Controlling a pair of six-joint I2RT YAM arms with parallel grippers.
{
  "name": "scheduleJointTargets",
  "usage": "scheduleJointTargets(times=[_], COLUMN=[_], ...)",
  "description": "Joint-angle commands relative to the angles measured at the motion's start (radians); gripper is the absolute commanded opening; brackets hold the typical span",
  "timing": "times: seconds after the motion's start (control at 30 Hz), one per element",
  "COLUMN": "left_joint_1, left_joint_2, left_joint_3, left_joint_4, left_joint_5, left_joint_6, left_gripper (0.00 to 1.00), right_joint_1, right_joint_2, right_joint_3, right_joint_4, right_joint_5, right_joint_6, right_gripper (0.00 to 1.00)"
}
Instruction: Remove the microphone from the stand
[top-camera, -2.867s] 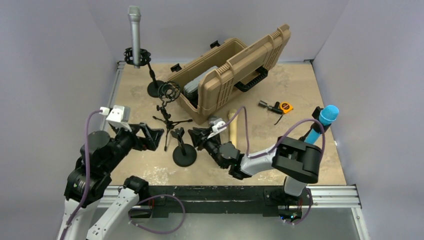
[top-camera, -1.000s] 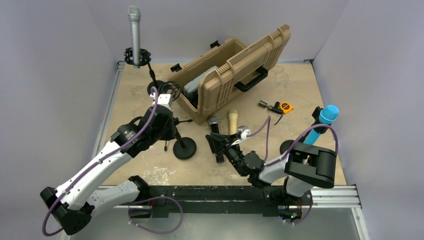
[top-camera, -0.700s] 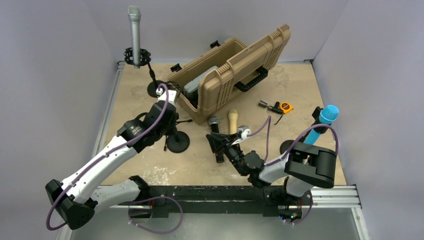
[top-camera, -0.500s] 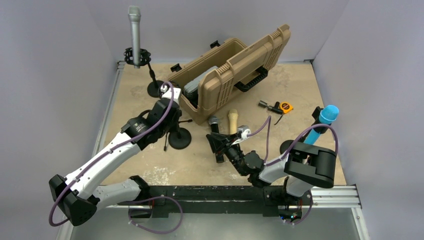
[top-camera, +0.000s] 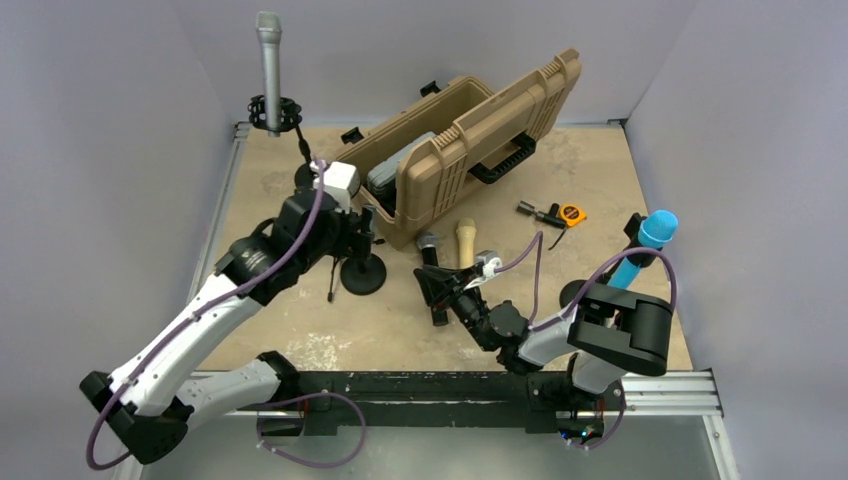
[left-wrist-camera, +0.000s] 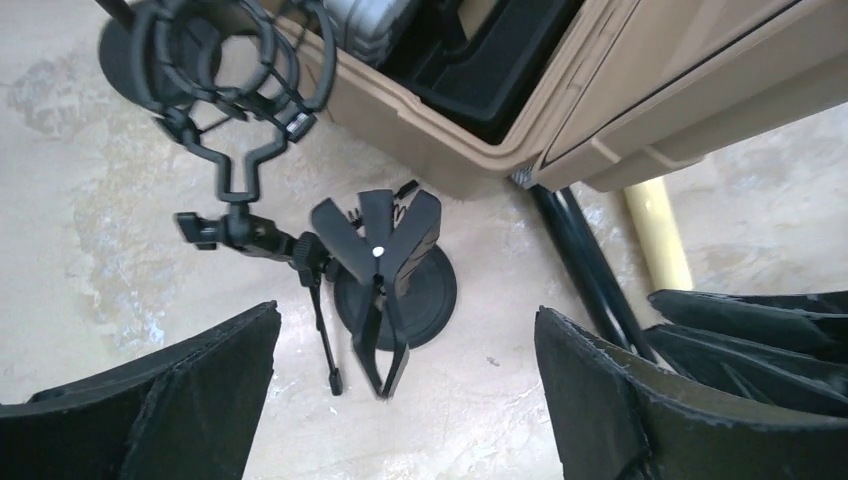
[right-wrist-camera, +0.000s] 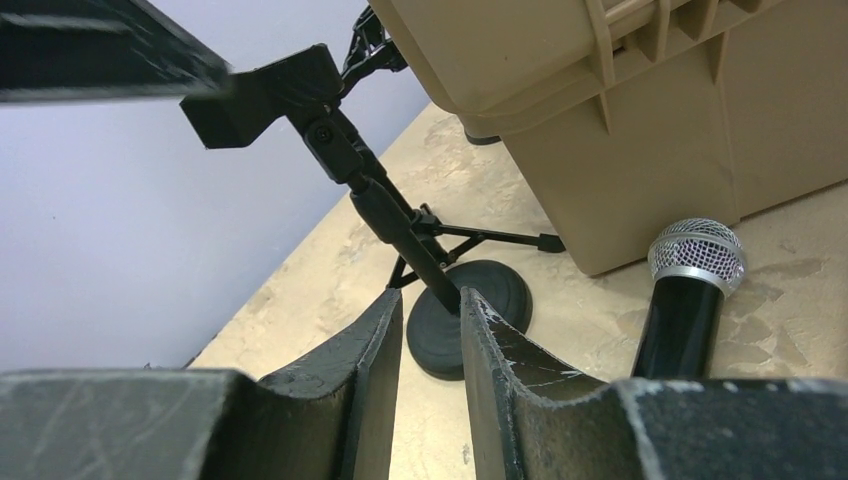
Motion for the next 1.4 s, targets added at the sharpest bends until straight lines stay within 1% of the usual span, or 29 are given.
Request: scheduleJointTargets(times=[0.0, 0.1, 0.2, 0.27, 0.37, 0.43, 0.53, 0.6, 0.63, 0.77, 0.9, 0.97, 1.13, 1.17, 1.27, 1.3, 1.37], left_joint_1=[0.053, 0.143, 0.253, 0.3, 0.379, 0.446, 0.517, 0.54, 0.552, 0.599, 0.645, 0.671, 0.71, 0.714, 0.716, 0.715, 0.716], left_joint_2=[-0.12, -0.176, -0.173, -0.123, -0.037, 0.02, 0.097, 0.162, 0.196, 0.366, 0.496, 0.543, 0.663, 0.684, 0.737, 0.752, 0.781], left_joint_3=[0.1, 0.139, 0.169, 0.227, 0.286, 0.31, 0.34, 0.347, 0.366, 0.508, 0.674, 0.718, 0.849, 0.866, 0.907, 0.918, 0.932], left_joint_4=[-0.035, -0.014, 0.033, 0.038, 0.08, 0.135, 0.245, 0.366, 0.4, 0.44, 0.395, 0.398, 0.348, 0.353, 0.37, 0.369, 0.37], left_joint_5=[0.055, 0.099, 0.11, 0.093, 0.121, 0.151, 0.148, 0.122, 0.114, 0.138, 0.149, 0.183, 0.181, 0.196, 0.252, 0.252, 0.242], left_joint_6=[0.055, 0.059, 0.057, 0.052, 0.016, -0.04, -0.094, -0.07, -0.058, 0.003, 0.067, 0.084, 0.106, 0.114, 0.14, 0.14, 0.138], left_gripper=[0.97, 1.0, 1.0, 1.0, 1.0, 1.0, 1.0, 1.0, 1.0, 1.0, 0.99, 0.98, 0.96, 0.92, 0.78, 0.75, 0.74], right_joint_1=[-0.005, -0.005, -0.005, -0.006, -0.006, -0.006, -0.007, -0.006, -0.006, -0.007, -0.007, -0.006, -0.006, -0.007, -0.007, -0.007, -0.006], right_joint_2=[-0.013, 0.007, -0.011, -0.036, -0.068, -0.077, -0.092, -0.118, -0.132, -0.159, -0.159, -0.159, -0.134, -0.127, -0.106, -0.101, -0.089], right_joint_3=[0.002, 0.007, -0.004, -0.034, -0.057, -0.058, -0.075, -0.099, -0.109, -0.125, -0.127, -0.128, -0.113, -0.106, -0.088, -0.082, -0.069], right_joint_4=[0.116, 0.111, 0.103, 0.139, 0.165, 0.159, 0.159, 0.165, 0.174, 0.184, 0.182, 0.185, 0.185, 0.182, 0.176, 0.173, 0.17], right_joint_5=[-0.011, 0.005, 0.009, 0.003, -0.006, -0.001, 0.006, 0.008, 0.009, 0.012, 0.017, 0.016, 0.008, 0.007, 0.004, 0.001, -0.005], right_joint_6=[-0.003, -0.003, 0.012, 0.018, 0.006, 0.003, 0.008, 0.019, 0.022, 0.021, 0.019, 0.021, 0.015, 0.013, 0.005, 0.002, -0.003], right_gripper=[0.28, 0.27, 0.27, 0.28, 0.28, 0.28, 0.28, 0.28, 0.28, 0.28, 0.28, 0.28, 0.28, 0.28, 0.28, 0.28, 0.28])
